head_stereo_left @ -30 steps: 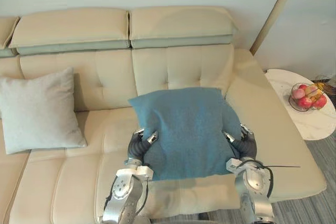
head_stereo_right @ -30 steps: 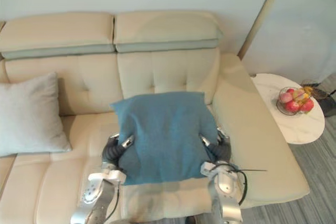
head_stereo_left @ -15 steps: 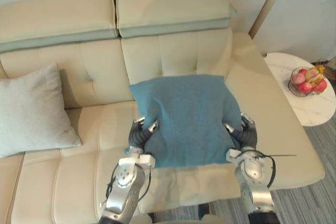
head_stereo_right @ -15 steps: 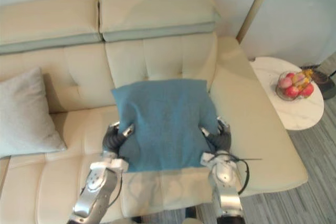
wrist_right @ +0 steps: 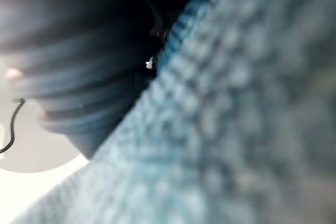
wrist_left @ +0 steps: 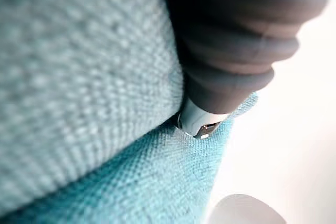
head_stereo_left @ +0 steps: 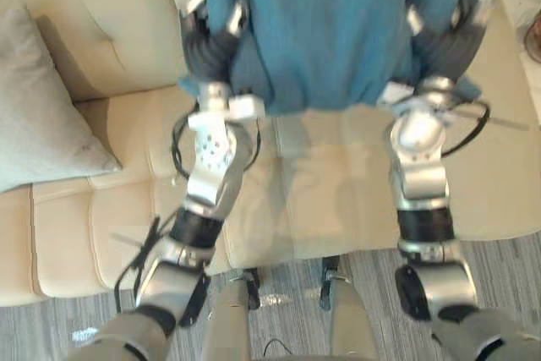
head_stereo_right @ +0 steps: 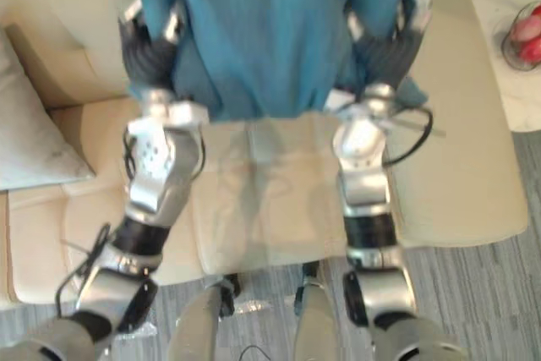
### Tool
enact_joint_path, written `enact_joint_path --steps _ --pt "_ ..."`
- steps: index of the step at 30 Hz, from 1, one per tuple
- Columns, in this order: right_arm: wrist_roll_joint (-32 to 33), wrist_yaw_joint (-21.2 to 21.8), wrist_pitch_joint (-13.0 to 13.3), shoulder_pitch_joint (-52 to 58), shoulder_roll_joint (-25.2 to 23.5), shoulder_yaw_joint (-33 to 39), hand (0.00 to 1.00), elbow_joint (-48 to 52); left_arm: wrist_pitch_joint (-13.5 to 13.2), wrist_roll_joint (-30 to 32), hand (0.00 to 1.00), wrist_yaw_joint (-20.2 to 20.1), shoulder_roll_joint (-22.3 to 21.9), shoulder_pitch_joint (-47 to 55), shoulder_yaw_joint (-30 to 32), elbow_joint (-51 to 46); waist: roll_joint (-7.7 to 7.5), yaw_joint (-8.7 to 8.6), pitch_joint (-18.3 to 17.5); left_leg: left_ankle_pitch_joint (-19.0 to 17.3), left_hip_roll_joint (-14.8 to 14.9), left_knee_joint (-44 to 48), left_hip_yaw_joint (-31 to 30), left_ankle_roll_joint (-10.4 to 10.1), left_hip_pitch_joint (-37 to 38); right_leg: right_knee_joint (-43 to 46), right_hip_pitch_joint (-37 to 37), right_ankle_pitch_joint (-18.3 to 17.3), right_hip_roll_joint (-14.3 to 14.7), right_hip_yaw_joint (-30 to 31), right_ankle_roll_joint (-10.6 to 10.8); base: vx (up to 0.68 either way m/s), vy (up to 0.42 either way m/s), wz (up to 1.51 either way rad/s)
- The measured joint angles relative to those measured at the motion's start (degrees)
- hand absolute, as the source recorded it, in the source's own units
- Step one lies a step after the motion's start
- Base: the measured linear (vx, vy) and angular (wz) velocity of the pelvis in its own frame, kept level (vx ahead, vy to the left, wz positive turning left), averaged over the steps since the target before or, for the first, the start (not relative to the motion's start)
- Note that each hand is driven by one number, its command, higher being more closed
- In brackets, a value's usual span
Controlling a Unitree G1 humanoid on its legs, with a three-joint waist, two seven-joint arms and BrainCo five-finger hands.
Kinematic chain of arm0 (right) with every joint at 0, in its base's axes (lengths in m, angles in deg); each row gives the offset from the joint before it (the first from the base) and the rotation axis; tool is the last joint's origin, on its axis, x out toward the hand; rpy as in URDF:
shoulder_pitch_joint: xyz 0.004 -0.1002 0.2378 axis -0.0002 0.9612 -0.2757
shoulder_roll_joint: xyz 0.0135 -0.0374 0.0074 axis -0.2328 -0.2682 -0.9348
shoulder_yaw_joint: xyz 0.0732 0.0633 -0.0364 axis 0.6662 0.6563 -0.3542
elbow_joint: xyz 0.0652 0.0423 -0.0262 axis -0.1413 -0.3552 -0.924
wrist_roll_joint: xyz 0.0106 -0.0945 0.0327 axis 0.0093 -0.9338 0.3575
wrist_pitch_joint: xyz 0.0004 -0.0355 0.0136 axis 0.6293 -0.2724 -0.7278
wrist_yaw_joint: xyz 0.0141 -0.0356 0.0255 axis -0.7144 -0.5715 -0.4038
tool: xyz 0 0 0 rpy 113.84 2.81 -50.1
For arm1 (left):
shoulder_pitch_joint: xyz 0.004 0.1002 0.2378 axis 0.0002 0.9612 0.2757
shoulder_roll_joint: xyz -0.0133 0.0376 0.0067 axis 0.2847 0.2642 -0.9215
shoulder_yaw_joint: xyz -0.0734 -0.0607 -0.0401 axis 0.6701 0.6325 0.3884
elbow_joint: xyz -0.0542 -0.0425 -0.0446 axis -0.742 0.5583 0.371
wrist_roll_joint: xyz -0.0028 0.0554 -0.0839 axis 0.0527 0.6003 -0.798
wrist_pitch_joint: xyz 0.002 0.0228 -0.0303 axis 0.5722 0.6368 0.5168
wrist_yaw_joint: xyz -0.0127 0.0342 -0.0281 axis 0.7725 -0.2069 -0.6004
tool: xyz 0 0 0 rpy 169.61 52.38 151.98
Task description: Pick up cushions and gather them together orderly.
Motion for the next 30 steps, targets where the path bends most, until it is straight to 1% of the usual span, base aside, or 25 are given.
enact_joint_path --steps 1,2,3,5,6,7,11,13,14,15,16,17,18,19,20,21,22,24,26,28,30 --pt "-0.19 -0.64 -0.09 -4.68 1.28 0.00 1.00 -4.04 -0.06 -0.16 1.00 0.74 1.17 -5.27 0.07 4.81 -0.02 -0.04 1.11 1.46 -0.09 -0.71 -0.33 0.01 -1.60 -1.04 -1.10 0.83 0.02 -0.44 -0.31 -0.08 -0.013 0.16" --pt "-0.30 -0.74 -0.12 -7.36 1.35 0.10 1.00 -6.81 -0.04 -0.22 1.00 0.79 1.81 -7.50 0.47 6.99 -0.02 -0.10 1.58 2.12 -0.14 -1.50 -0.41 -0.01 -2.13 -1.55 -1.58 1.20 -0.02 -0.88 -0.39 -0.09 -0.026 0.19" --pt "-0.28 -0.82 -0.98 -12.90 1.38 0.10 1.00 -13.10 0.12 -0.92 1.00 0.91 2.39 -11.96 1.81 12.21 -0.06 -0.52 2.20 3.12 -0.07 -2.12 -0.81 -0.10 -3.99 -1.96 -3.27 1.56 0.03 -1.37 -0.66 -0.06 -0.028 0.14" --pt "-0.23 -0.84 -1.89 -17.01 1.50 0.10 1.00 -18.58 0.60 -1.12 1.00 0.93 2.53 -15.82 2.92 17.38 -0.10 -0.58 3.62 3.67 0.13 -2.11 -1.41 -0.25 -5.37 -2.12 -4.21 1.56 0.17 -1.77 -0.66 -0.04 -0.039 0.15" --pt "0.09 -0.85 -2.26 -19.92 2.11 0.09 0.00 -22.31 0.73 -1.14 0.00 0.93 3.47 -18.78 3.02 21.40 -0.11 -0.78 4.90 4.60 0.08 -2.09 -1.89 -0.35 -6.68 -2.12 -5.14 1.76 0.13 -2.26 -0.94 -0.03 -0.039 0.15" --pt "0.19 -0.86 -2.26 -20.65 2.26 0.07 0.00 -23.43 0.77 -1.13 0.00 0.91 3.64 -19.57 3.02 22.46 -0.11 -0.89 4.90 4.85 0.10 -2.10 -1.98 -0.35 -7.40 -2.14 -5.80 1.91 0.13 -2.43 -1.14 -0.02 -0.032 0.15" --pt "2.35 -1.23 -2.08 -27.17 3.63 -0.03 0.00 -30.38 0.85 -1.08 0.00 0.52 4.38 -27.22 3.54 30.04 -0.28 -1.07 5.30 5.04 0.61 -1.90 -2.02 -0.43 -14.21 -2.09 -12.16 2.27 0.34 -3.21 -1.50 -0.01 -0.011 0.04" --pt "5.80 -0.95 -2.06 -29.10 3.83 -0.05 0.00 -35.11 1.84 -1.70 0.00 -0.21 3.95 -28.71 4.63 34.36 -0.41 -1.29 5.50 5.04 0.97 0.28 -1.94 -0.44 -17.46 -2.16 -14.15 2.61 0.35 -3.48 -1.57 -0.01 -0.008 0.03" --pt "8.06 -0.34 -2.14 -29.80 3.66 -0.07 0.00 -37.56 2.41 -2.67 0.00 -0.72 3.62 -29.13 5.60 36.34 -0.95 -1.55 5.99 5.04 1.48 5.20 -1.86 -0.46 -21.22 -2.37 -14.98 2.68 0.18 -3.55 -1.60 -0.01 -0.027 0.04" --pt "10.29 0.52 -2.19 -30.23 4.36 -0.13 0.00 -38.84 3.18 -3.47 0.00 -1.07 3.16 -30.12 6.35 37.57 -1.98 -1.53 7.74 3.62 2.60 11.26 -1.56 -2.01 -27.13 -2.63 -15.61 2.69 0.23 -3.53 -1.58 -0.05 -0.051 -0.01" --pt "11.66 1.42 -2.33 -30.09 5.07 -0.23 0.00 -38.86 3.37 -3.84 0.00 -1.46 2.45 -30.19 7.29 37.69 -2.47 -1.49 8.18 7.53 2.49 3.76 -0.90 -1.54 -26.51 -2.50 -16.66 2.74 0.21 -3.57 -1.51 -0.07 -0.059 -0.35" --pt "13.30 2.34 -2.52 -29.90 5.36 -0.20 0.00 -38.54 3.52 -4.68 0.00 -1.69 1.88 -30.07 8.59 37.65 -2.18 -1.00 8.76 14.10 3.30 -3.88 0.07 -0.70 -25.92 -1.86 -18.02 2.44 1.18 -3.89 -1.14 -0.08 -0.040 -0.16" --pt "14.99 2.61 -1.70 -29.86 5.54 0.58 0.00 -38.35 3.17 -5.06 0.00 -2.47 1.07 -30.50 9.85 36.60 -2.10 -1.72 9.44 14.79 2.30 -6.94 -0.14 -0.25 -26.43 -1.08 -19.86 2.40 0.44 -4.46 -1.01 -0.04 -0.005 -0.07" --pt "15.78 2.64 -1.08 -29.83 5.46 2.14 0.00 -38.06 2.83 -5.10 0.00 -3.17 0.53 -30.60 10.12 35.77 -2.31 -1.71 10.59 14.85 2.06 -7.10 -0.24 -0.17 -26.44 -0.88 -19.86 2.38 0.26 -4.61 -0.99 -0.01 0.017 0.26" --pt "17.14 2.54 -0.61 -29.43 5.31 4.27 0.00 -36.15 2.69 -5.16 0.00 -3.75 -0.16 -30.45 10.20 34.32 -2.47 -1.34 12.01 14.86 1.90 -7.03 -0.22 -0.16 -25.90 0.26 -19.89 2.35 0.04 -4.58 -0.98 0.01 0.023 0.14" --pt "17.92 2.23 0.07 -28.94 4.97 5.74 0.00 -35.72 2.80 -5.14 0.00 -4.44 -0.66 -29.90 10.29 33.75 -2.39 -0.93 12.23 14.86 1.86 -7.03 -0.25 -0.15 -25.57 1.15 -19.95 2.18 -0.10 -4.61 -0.78 0.02 0.011 0.13" --pt "18.49 2.24 0.54 -26.60 3.98 6.69 0.00 -34.91 3.01 -5.13 0.00 -4.71 -1.32 -27.38 11.61 31.94 -2.41 -0.87 12.22 14.85 1.86 -7.08 -0.24 -0.15 -24.17 3.49 -19.66 1.55 -0.41 -4.53 -0.12 0.02 0.000 0.10" --pt "19.37 2.58 0.83 -23.94 3.04 6.69 0.00 -33.06 3.01 -5.13 0.00 -4.70 -1.74 -24.78 12.67 31.05 -2.42 -0.89 12.21 14.85 1.92 -7.15 -0.10 -0.14 -22.82 5.15 -19.32 1.09 -0.53 -4.50 -0.04 0.03 -0.023 0.01" --pt "19.62 3.67 1.26 -19.34 1.15 6.80 0.00 -29.42 2.89 -5.08 0.00 -4.76 -2.46 -20.32 14.82 29.40 -2.44 -0.90 12.20 14.85 2.29 -7.28 0.26 -0.15 -21.10 7.11 -18.92 0.40 -0.46 -4.57 0.49 0.03 -0.055 -0.10" --pt "20.31 4.37 1.50 -15.19 -0.37 7.53 0.00 -26.60 2.82 -5.00 0.00 -4.92 -2.46 -17.82 16.35 28.18 -2.44 -0.75 12.20 14.86 3.09 -7.33 0.34 -0.15 -20.39 8.23 -18.90 0.10 0.25 -4.86 0.05 0.02 -0.090 -0.12" --pt "21.16 4.86 1.68 -11.28 -1.54 9.86 0.00 -24.86 2.85 -4.98 0.00 -5.81 -2.40 -16.49 16.96 27.75 -2.44 -0.70 12.20 14.86 3.74 -7.33 0.08 -0.16 -19.85 9.79 -18.79 -0.41 0.64 -5.74 -0.61 0.01 -0.086 0.00"
